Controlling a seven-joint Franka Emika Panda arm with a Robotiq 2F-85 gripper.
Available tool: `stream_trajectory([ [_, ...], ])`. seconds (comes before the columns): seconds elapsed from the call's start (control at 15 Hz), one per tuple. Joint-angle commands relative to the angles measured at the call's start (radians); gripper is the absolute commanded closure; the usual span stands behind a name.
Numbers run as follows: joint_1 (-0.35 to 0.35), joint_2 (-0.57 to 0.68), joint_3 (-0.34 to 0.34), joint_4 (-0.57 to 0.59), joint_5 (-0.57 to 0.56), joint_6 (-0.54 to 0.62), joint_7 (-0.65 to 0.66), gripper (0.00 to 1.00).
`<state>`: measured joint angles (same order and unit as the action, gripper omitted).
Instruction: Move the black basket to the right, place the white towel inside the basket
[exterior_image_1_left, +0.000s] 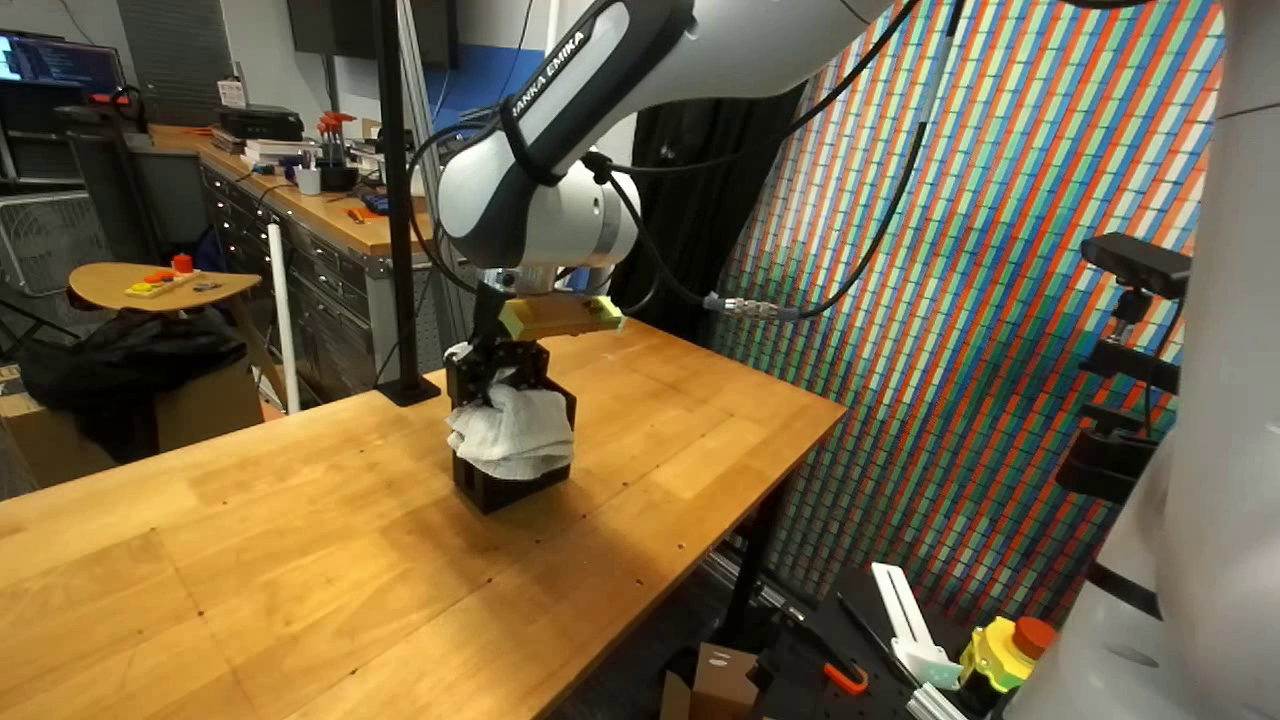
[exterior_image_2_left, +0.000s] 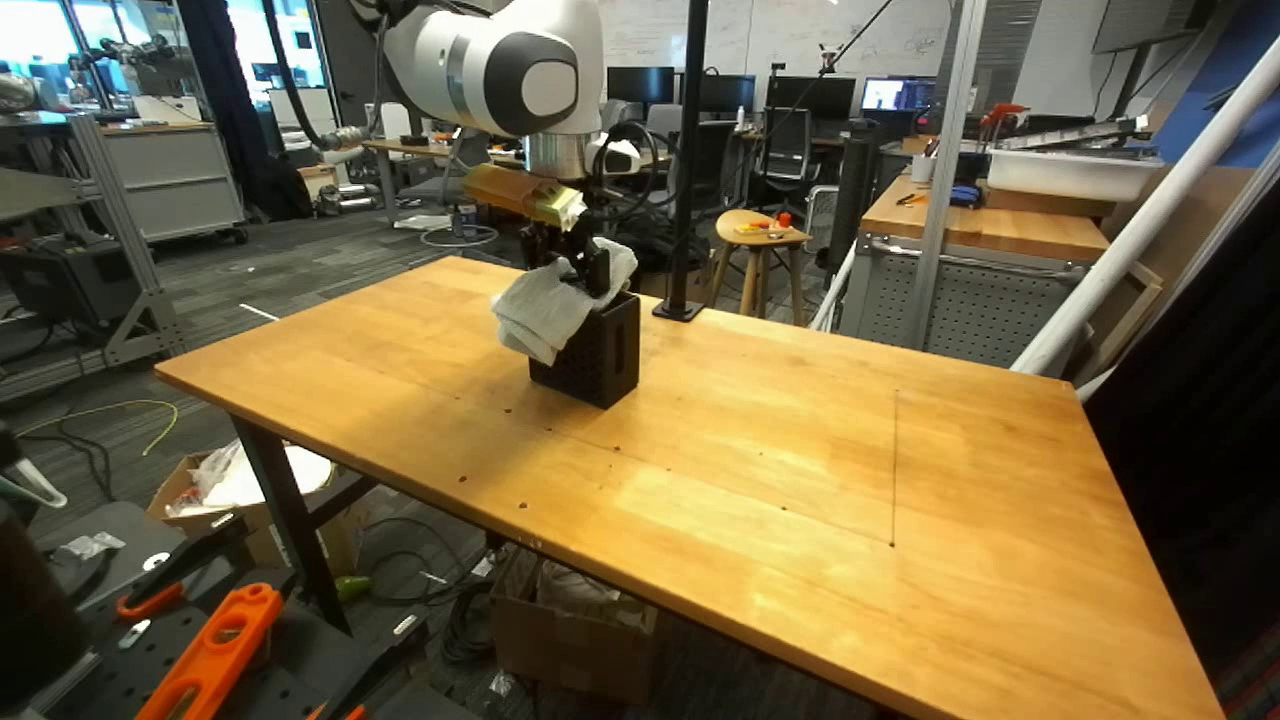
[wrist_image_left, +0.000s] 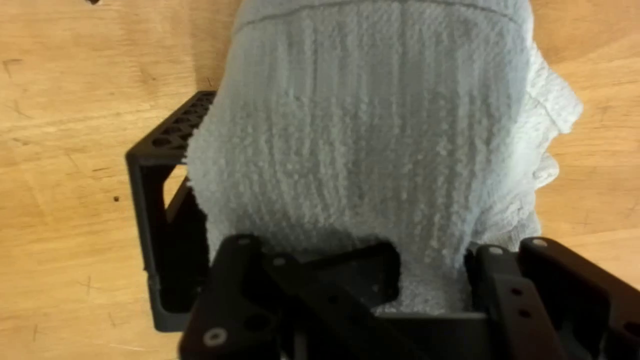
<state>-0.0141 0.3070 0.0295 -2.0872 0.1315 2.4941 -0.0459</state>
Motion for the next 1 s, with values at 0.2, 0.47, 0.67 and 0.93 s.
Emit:
stream_trajectory([
  [0.2, -0.056, 0.055, 0.038, 0.080, 0.084, -0.038, -0.142, 1.00],
  [0.47, -0.103, 0.071, 0.050, 0.073, 0.165, -0.043, -0.227, 1.00],
  [0.67, -0.127, 0.082, 0.050, 0.071, 0.207, -0.059, -0.265, 1.00],
  [0.93, -0.139, 0.083, 0.046, 0.067, 0.227, -0.074, -0.281, 1.00],
])
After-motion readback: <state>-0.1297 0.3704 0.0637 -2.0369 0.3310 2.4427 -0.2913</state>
